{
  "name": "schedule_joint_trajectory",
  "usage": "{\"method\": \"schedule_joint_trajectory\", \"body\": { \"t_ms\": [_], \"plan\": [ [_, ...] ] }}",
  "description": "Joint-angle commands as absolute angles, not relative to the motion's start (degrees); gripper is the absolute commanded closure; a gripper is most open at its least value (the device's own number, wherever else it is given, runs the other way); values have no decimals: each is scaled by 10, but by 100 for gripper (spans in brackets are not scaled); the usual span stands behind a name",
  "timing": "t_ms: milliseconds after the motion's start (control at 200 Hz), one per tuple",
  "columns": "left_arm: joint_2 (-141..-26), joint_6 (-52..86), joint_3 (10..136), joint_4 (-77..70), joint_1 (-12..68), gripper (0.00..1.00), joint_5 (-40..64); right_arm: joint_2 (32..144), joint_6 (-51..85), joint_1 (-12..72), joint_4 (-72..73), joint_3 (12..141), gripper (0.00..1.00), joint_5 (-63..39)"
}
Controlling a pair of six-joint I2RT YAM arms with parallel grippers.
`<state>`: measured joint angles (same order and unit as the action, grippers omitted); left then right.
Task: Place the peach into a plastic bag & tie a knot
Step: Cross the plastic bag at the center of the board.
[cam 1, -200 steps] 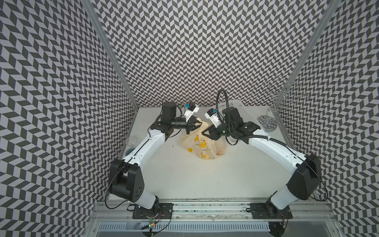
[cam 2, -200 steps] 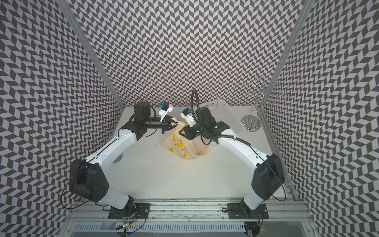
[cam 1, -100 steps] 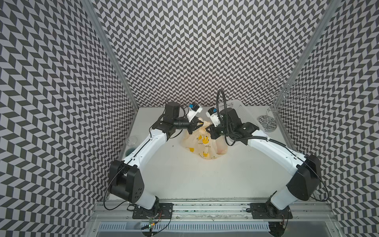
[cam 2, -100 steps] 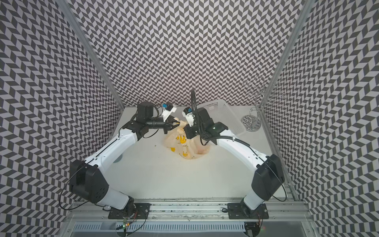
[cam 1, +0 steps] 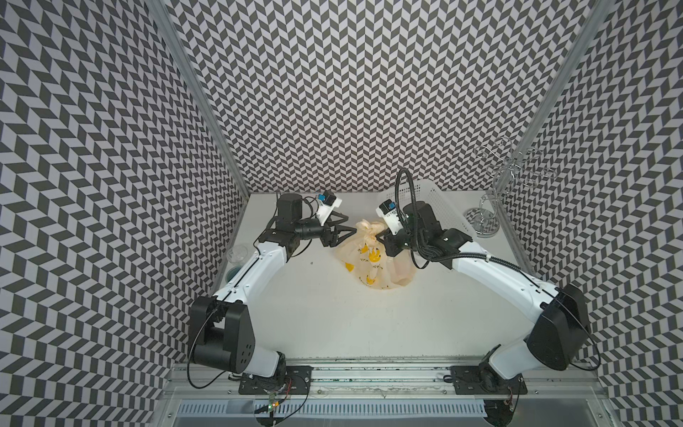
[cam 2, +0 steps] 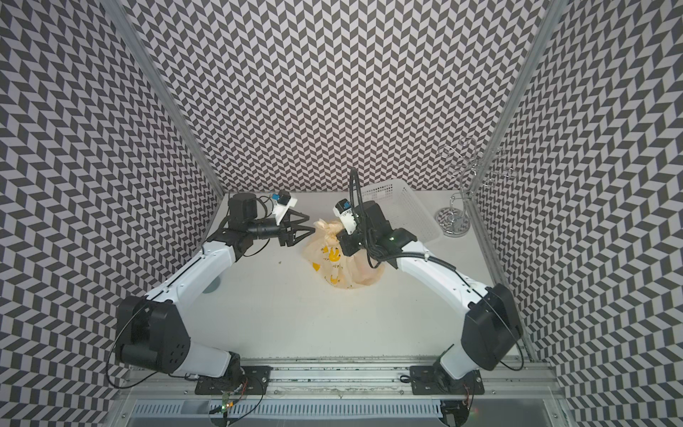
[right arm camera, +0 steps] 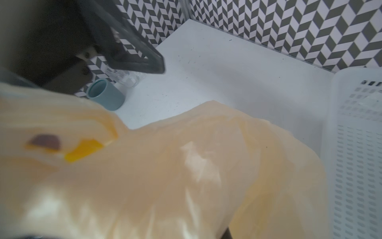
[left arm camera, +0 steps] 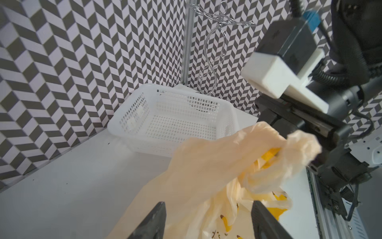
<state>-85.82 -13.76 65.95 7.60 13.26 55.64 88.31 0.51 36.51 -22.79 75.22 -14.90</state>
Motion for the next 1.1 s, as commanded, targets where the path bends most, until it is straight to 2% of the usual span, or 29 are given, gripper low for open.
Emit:
{"method": "schedule_joint_trajectory", "body": {
  "t_ms": [0,115,195,255,366,566,736,911,1016,1092],
  "plan": [
    [-885,-189,681,64,151,32,580,869,-12,357,-214,763,100,-220],
    [-893,-186,674,39,169,35,624,873,-12,353,-217,765,100,-231],
    [-899,-201,677,52,184,42,621,876,-12,351,-221,770,100,-229],
    [-908,-215,689,81,183,58,619,875,-11,349,-224,773,100,-223],
    [-913,-219,699,110,171,100,592,873,-8,343,-231,773,100,-186],
    [-882,-192,693,98,154,100,606,884,-8,332,-259,789,100,-26],
    [-890,-179,707,112,169,100,614,886,1,340,-226,803,100,-70],
    [-891,-129,697,92,194,100,644,893,-10,370,-178,782,100,15],
    [-872,-96,672,62,191,94,638,851,-51,371,-83,709,100,42],
    [-859,-74,654,45,190,91,641,806,-109,372,11,642,100,1]
  ]
}}
